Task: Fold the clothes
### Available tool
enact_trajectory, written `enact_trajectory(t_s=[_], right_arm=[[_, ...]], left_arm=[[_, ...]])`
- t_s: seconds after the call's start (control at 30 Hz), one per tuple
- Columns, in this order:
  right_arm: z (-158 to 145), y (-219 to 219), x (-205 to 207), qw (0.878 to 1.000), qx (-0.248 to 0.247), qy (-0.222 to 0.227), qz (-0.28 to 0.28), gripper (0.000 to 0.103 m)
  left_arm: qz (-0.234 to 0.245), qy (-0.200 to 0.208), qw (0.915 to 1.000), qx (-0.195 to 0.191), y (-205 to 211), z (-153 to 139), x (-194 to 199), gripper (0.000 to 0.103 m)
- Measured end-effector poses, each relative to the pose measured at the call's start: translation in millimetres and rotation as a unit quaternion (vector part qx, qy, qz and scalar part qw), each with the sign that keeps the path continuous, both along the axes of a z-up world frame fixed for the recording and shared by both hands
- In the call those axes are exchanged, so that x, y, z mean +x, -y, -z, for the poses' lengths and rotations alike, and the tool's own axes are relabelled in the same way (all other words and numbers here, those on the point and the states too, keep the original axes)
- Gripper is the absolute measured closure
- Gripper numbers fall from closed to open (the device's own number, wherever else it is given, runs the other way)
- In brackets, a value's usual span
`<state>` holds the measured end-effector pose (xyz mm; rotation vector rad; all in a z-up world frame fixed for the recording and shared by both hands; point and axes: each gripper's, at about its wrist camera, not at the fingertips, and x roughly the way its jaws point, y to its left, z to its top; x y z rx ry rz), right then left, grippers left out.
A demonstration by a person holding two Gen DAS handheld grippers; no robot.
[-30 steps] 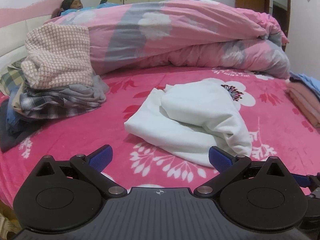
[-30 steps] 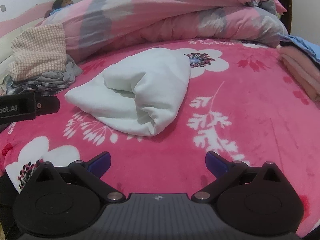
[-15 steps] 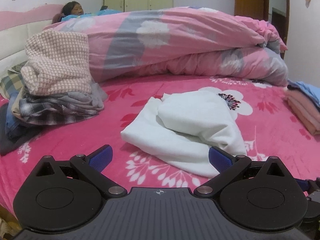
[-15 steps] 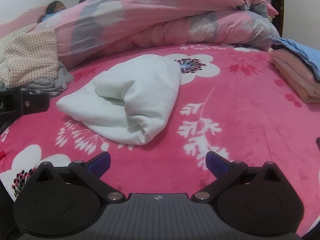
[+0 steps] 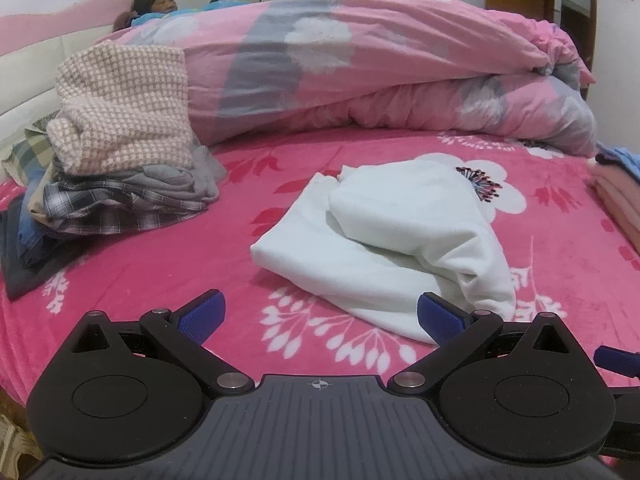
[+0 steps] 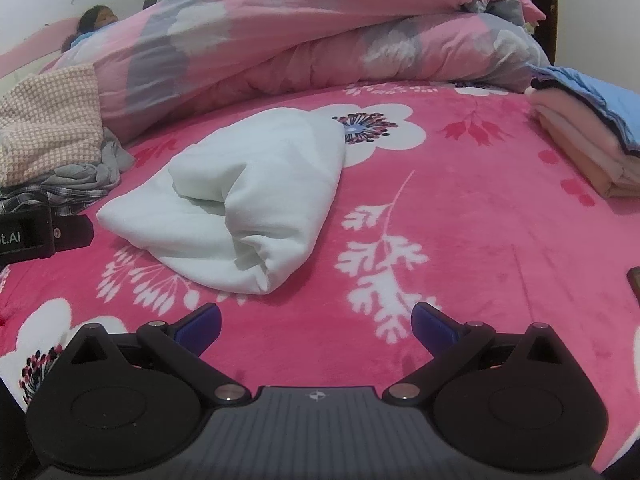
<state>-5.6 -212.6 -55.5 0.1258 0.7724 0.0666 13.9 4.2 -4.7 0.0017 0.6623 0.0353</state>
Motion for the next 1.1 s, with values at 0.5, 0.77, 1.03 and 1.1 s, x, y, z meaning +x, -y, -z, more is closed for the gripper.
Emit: enact_trajectory(t_s=[0.5,0.77,1.03,1.1], right_arm=[[1.1,-16.2,-7.8,1.000,-0.011,0.004,-0.006,0.000],[0.7,-17.0,-9.4,1.000,-0.012,0.007,-0.007,0.000],[1.1,-18.9,-9.1,1.000,-0.013,0.007,-0.006,0.000],[1.6,-19.2,-9.1,1.000,-0.013,0.008,-0.006,0.000]], left_arm=[[0.003,0.002,1.0000,-0.005,-4.3,-1.1,-2.2,0.000],[-0.002,0.003,1.0000,-0.009,-6.8,-1.5,-3.0,0.000],[-0.003,0.002,1.0000,-0.009,-7.2,-0.4,-3.6,0.000],[-0.003,0.000,0.9999,-0.010,-7.7,0.0,-2.8,0.000]])
